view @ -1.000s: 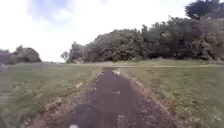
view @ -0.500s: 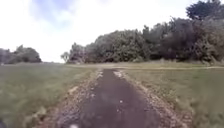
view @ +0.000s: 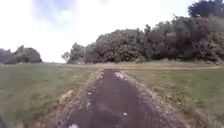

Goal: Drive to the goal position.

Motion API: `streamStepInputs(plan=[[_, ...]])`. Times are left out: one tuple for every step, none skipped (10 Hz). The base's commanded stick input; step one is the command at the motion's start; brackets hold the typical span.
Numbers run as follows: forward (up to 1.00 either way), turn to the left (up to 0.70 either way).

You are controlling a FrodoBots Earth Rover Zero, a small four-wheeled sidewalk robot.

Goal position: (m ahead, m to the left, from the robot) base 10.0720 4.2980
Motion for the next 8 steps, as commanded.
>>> streamStepInputs(plan=[[0.85, -0.01], [0.85, -0.16], [0.85, -0.34], [0.85, -0.34], [0.85, -0.17], [0.85, 0.00], [0.85, 0.00], [0.85, 0.00]])
